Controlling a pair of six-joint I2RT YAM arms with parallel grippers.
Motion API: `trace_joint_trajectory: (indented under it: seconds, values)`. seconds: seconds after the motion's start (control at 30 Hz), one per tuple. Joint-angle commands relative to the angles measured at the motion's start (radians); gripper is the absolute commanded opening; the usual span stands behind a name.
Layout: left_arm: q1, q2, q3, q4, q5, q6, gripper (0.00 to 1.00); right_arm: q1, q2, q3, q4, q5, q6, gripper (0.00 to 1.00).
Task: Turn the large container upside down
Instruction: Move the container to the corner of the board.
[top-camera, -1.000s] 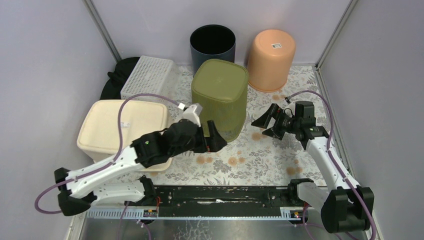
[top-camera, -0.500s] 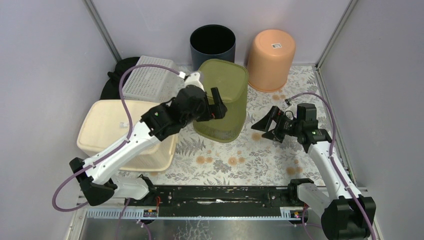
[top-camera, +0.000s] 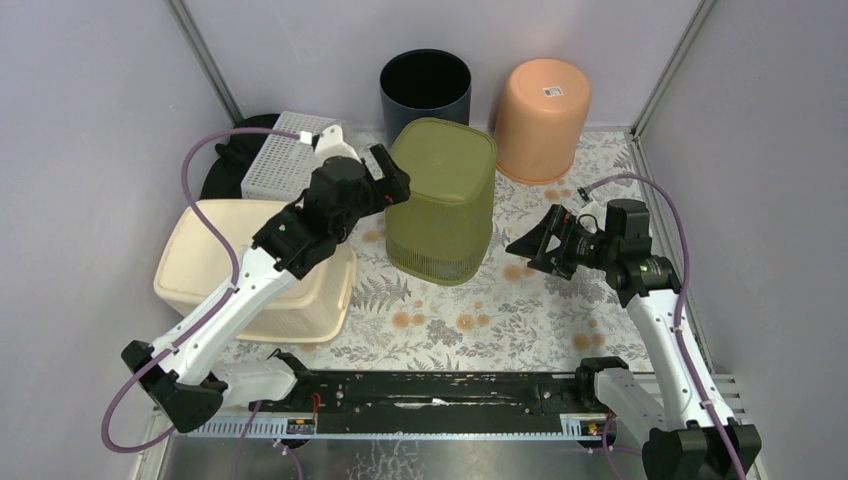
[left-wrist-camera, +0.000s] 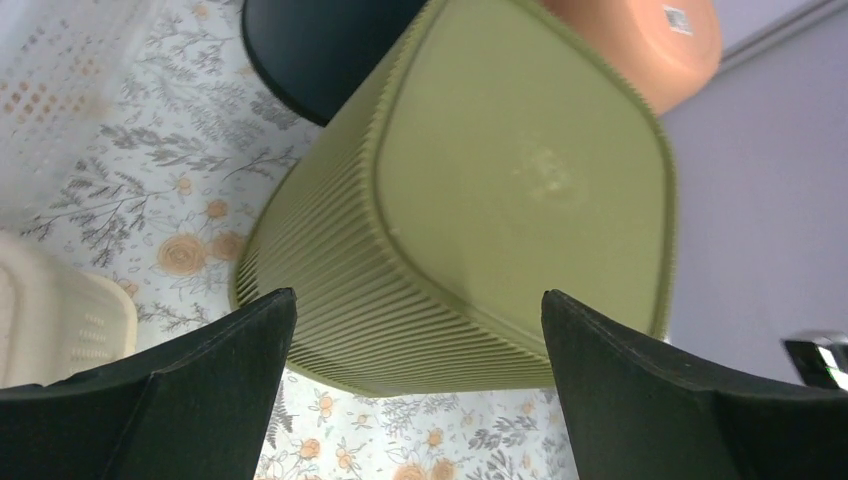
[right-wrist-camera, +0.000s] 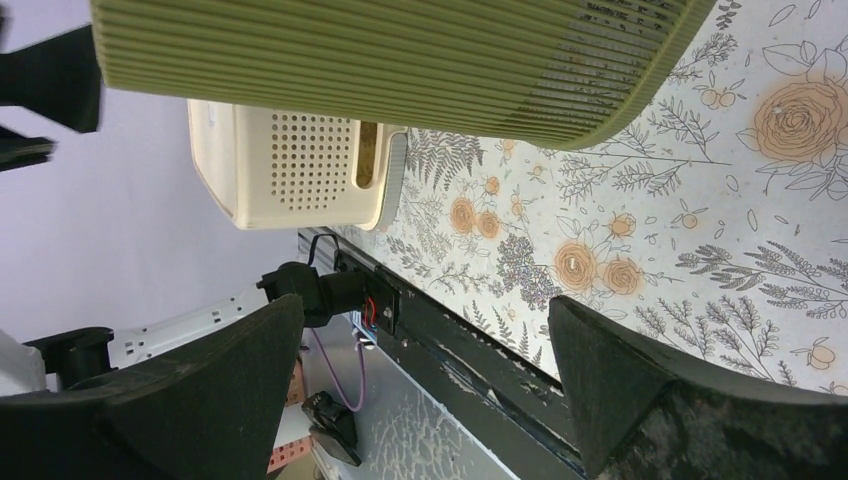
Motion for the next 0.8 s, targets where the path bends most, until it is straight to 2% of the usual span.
trace_joint_trajectory:
  seconds: [0.0, 0.13, 0.37, 0.53, 0.77]
  values:
    - [0.010, -0.076, -0.205, 0.296, -0.151, -0.033, 1.00, -0.004, -0.053, 0.029, -0.021, -0.022, 0.029, 1.00]
    - [0.010, -0.123, -0.356, 0.454, -0.260, -0.046, 1.00, -0.004, -0.075, 0.032, -0.055, -0.017, 0.032, 1.00]
    - [0.017, -0.107, -0.449, 0.611, -0.362, -0.016, 1.00, -0.004, -0.088, 0.026, -0.077, 0.010, 0.037, 1.00]
    - [0.046, -0.086, -0.487, 0.704, -0.289, -0.001, 1.00, -0.004, -0.095, 0.052, -0.082, 0.031, 0.044, 1.00]
    - [0.071, -0.046, -0.501, 0.742, -0.072, 0.012, 1.00, -0.004, -0.088, 0.099, -0.074, 0.045, 0.060, 1.00]
